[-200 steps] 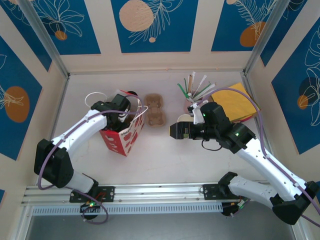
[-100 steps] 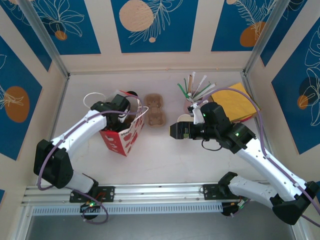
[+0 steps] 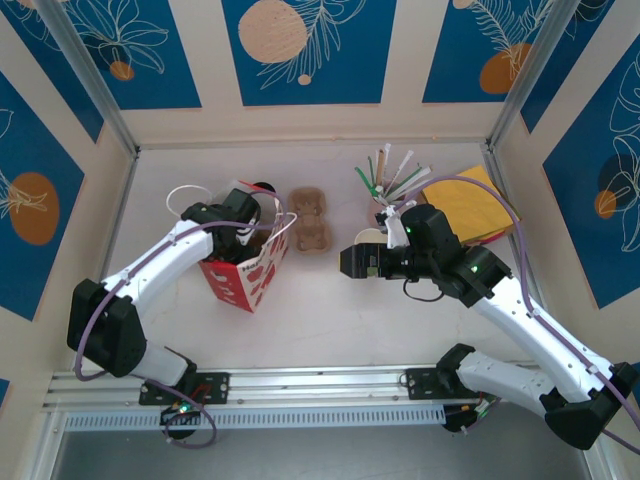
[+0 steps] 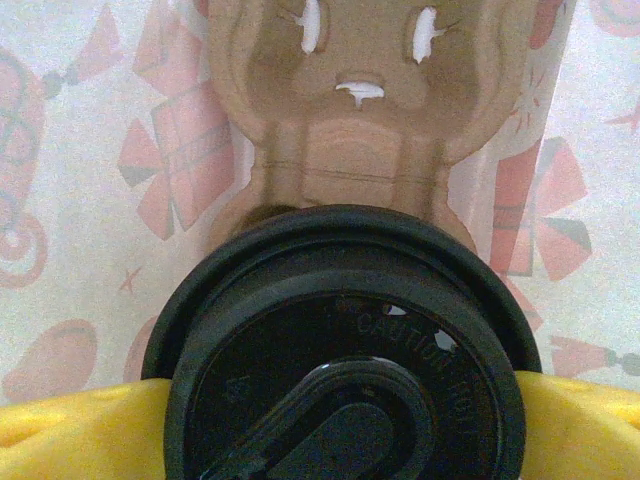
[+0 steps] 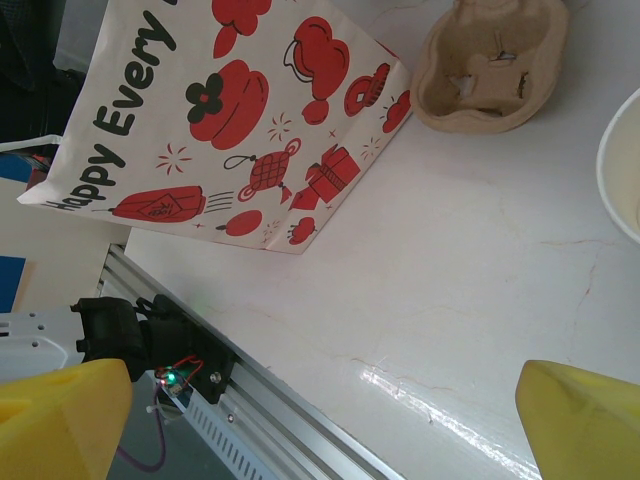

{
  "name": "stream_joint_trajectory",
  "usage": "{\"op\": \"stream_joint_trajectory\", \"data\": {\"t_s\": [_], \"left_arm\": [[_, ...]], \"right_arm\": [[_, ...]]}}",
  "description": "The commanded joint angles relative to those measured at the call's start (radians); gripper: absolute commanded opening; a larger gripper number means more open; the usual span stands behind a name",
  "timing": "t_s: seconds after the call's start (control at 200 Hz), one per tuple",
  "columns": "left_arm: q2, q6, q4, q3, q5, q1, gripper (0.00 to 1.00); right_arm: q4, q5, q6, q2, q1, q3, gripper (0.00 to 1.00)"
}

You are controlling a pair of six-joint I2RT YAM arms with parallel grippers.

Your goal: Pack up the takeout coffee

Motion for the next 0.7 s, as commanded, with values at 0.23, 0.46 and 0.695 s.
{"op": "stream_joint_trajectory", "data": {"t_s": [0.23,0.46,0.695], "left_arm": [[0.065,-0.018,-0.033,-0.073,0.022,0.017,0.94],[0.056,-0.022,-0.042,-0.069,0.024,0.017,0.94],[0.055,-0.021,-0.045,-0.067,0.025,0.017,0.94]], "right_arm": [[-0.007,0.0,0.011,-0.016,-0.005,-0.015,0.99],[-0.006,0.0,0.011,-0.016,-0.005,-0.016,0.99],[-0.006,0.0,0.009,-0.017,-0.005,-0.016,0.99]]}}
